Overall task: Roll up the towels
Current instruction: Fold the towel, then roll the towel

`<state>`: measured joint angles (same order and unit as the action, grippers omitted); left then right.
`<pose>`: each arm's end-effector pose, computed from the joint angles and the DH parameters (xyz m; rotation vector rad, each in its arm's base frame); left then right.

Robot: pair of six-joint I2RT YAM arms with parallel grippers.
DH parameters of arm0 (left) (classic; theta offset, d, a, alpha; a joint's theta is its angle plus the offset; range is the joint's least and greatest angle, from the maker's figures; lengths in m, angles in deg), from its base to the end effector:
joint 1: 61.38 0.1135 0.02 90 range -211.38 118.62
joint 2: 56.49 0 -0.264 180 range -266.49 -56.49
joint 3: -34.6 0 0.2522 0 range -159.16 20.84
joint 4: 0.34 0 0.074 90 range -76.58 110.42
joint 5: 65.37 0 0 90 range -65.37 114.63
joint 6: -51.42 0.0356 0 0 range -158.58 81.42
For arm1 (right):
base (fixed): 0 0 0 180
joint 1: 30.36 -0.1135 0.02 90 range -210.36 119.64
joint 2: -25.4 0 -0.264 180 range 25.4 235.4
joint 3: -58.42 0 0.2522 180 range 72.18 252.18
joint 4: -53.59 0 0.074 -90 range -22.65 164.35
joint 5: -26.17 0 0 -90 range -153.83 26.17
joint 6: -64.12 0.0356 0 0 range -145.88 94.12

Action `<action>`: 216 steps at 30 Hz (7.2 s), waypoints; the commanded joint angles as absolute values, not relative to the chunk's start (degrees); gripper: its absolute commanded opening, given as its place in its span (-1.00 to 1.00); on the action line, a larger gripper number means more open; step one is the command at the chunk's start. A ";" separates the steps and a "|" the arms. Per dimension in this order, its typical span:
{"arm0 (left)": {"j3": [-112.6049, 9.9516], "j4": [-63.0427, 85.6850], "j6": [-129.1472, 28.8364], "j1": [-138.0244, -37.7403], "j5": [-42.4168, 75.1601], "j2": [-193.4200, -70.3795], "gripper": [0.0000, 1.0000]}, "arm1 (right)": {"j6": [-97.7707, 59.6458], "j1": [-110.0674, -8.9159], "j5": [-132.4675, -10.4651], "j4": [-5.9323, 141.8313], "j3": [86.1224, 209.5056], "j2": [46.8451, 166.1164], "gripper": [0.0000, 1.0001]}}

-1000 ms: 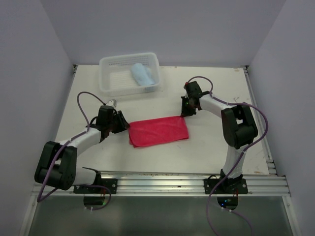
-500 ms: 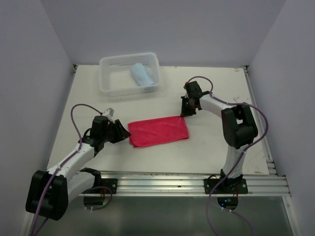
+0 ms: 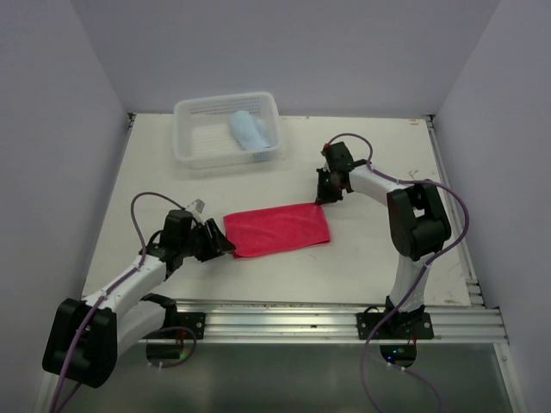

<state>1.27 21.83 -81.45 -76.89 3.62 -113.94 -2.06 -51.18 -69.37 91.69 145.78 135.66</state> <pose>0.1722 -0.0610 0.1555 -0.4108 2.4745 -0.8943 0.3697 0.1442 0.1673 0.0367 2.6836 0.3837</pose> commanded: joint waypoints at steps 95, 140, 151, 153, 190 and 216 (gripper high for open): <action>-67.96 37.23 -69.69 -94.33 19.00 -156.93 0.28 | 8.75 -47.42 -73.84 82.83 117.19 99.51 0.02; -90.34 46.82 -81.47 -110.34 28.49 -188.59 0.05 | 13.32 -47.15 -82.63 59.71 99.87 110.04 -1.00; -92.88 48.13 -81.82 -110.43 32.36 -193.25 -0.06 | 12.09 -47.24 -82.28 59.62 99.34 109.42 -1.00; -94.63 49.36 -81.82 -110.34 33.42 -194.74 -0.06 | 11.57 -47.15 -81.85 59.88 99.34 109.16 -1.00; -80.85 29.95 -90.26 -108.58 28.06 -187.54 -1.00 | 2.51 -59.45 -61.02 67.18 100.48 99.15 -1.00; -67.49 15.89 -87.80 -103.39 19.80 -177.17 -1.00 | -2.49 -72.02 -38.07 80.89 109.09 98.35 -1.00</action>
